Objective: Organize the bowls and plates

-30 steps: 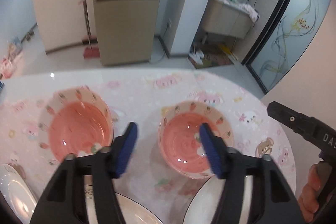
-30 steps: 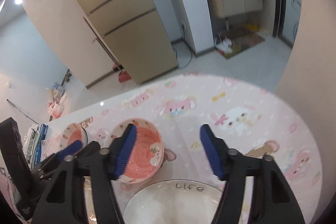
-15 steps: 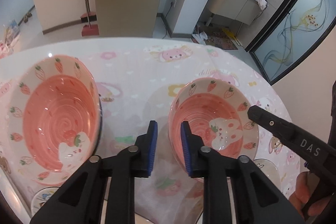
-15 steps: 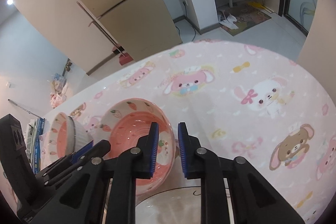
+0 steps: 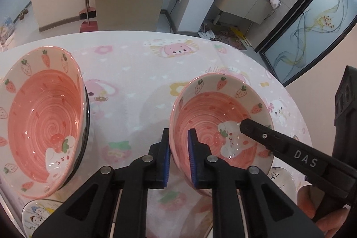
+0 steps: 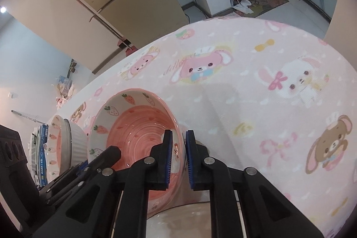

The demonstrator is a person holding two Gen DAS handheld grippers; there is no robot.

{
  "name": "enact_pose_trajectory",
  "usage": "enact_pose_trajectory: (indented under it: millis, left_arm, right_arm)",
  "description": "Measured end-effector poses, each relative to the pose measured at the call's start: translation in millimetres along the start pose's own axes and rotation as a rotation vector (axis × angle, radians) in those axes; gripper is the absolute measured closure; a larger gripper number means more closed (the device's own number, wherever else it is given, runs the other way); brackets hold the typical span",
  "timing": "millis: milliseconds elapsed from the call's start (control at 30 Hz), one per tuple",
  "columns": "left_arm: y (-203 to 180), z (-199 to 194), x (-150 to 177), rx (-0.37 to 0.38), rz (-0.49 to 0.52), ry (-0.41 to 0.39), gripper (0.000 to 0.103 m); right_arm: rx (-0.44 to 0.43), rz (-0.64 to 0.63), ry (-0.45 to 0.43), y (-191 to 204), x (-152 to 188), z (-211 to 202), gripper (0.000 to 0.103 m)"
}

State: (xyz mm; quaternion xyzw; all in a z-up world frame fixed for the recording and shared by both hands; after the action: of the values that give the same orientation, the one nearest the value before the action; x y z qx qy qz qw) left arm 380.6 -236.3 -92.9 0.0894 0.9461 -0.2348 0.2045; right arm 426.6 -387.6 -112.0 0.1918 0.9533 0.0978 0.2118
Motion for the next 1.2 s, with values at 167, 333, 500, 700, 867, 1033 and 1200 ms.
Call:
enact_pose_trajectory:
  millis: [167,333,500,700,867,1033,1200]
  left_arm:
    - [-2.7,-15.2,-3.4,0.011,-0.003,-0.026,0.09]
    - [0.5,-35.3,-8.8,0.026,-0.03,-0.065,0.09]
    - [4.9,-61.8,-13.5,0.009,-0.047,-0.107,0.09]
    - [16.0,-102.8,-17.4,0.008,-0.078,-0.159,0.09]
    - [33.7,-154.1,-31.1,-0.025,-0.099,-0.245,0.09]
    - [61.5,-196.8,-33.1,-0.096,-0.107,-0.313,0.09]
    - [85.8,-213.1,-19.7,-0.156,-0.103,-0.358,0.09]
  right_arm:
    - [-0.056,0.017,-0.019,4.2,-2.1,-16.8,0.09]
    - [-0.072,-0.004,-0.056,16.4,0.9,-36.5,0.09]
    - [-0.1,-0.027,-0.079,35.1,4.7,-54.7,0.09]
    - [-0.132,-0.053,-0.14,72.4,2.7,-91.2,0.087]
    - [-0.18,-0.143,-0.174,126.8,2.1,-118.6,0.087]
    - [-0.219,-0.188,-0.192,171.8,12.6,-121.3,0.087]
    - [-0.263,-0.215,-0.165,196.3,28.5,-106.9,0.087]
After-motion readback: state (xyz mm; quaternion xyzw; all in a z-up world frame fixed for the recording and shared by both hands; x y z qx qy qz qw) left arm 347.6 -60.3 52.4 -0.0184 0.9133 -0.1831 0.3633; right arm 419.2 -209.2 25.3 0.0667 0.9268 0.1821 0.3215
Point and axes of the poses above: each gripper's, at about its wrist camera, not at the fingertips, and z roughly the way its jaws point, y to its left, x to its underside, the point moved 5 cm from there along z, roughly the way its jaws point, and after that the axes turned 8 degrees about x, right-handed, at the moved point
